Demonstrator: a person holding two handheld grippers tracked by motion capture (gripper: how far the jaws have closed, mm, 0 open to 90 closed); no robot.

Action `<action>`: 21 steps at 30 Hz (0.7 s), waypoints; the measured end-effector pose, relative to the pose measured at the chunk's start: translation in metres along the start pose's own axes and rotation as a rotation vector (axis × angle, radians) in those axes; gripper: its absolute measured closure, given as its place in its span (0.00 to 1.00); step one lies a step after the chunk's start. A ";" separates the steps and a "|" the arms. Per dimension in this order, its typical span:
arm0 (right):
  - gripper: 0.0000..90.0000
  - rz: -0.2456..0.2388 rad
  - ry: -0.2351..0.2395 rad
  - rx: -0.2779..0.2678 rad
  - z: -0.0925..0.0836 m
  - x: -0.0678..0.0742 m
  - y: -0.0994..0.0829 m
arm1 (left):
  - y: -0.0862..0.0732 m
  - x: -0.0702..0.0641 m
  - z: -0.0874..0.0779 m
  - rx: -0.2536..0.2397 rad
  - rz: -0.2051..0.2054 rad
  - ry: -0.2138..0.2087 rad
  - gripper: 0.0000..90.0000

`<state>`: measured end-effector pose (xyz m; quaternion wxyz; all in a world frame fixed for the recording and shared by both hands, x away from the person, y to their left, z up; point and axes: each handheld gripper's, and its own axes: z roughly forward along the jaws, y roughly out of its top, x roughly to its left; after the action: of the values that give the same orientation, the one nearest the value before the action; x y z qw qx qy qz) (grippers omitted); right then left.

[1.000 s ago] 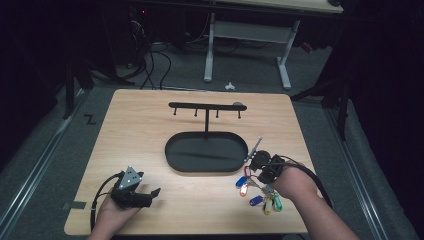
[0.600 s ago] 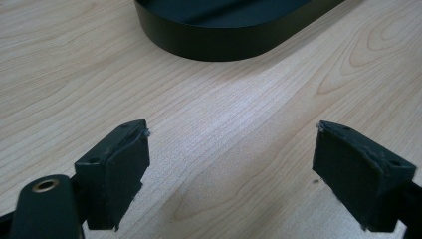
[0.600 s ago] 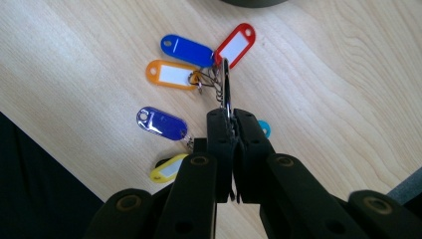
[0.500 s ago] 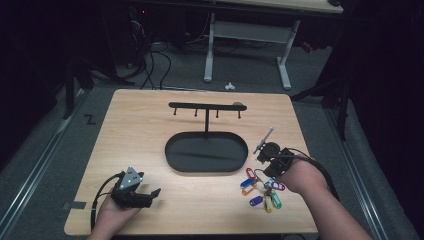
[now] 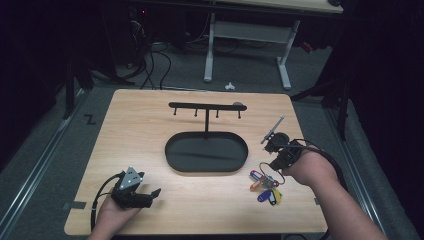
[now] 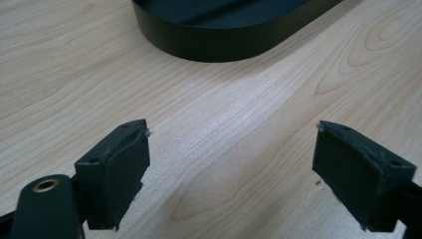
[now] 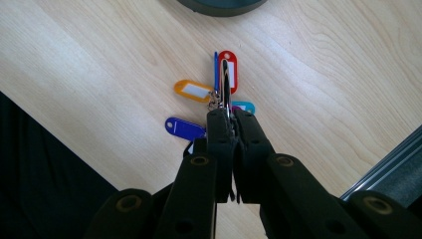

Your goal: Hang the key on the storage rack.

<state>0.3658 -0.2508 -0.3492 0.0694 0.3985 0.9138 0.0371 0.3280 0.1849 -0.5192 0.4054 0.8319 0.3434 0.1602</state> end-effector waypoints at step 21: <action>0.97 0.018 -0.003 -0.027 -0.043 -0.008 0.014 | -0.001 0.000 -0.002 -0.016 -0.007 -0.015 0.17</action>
<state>0.3749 -0.2479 -0.3047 0.0760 0.4056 0.9096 0.0495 0.3270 0.1865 -0.5187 0.4153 0.8286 0.3418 0.1553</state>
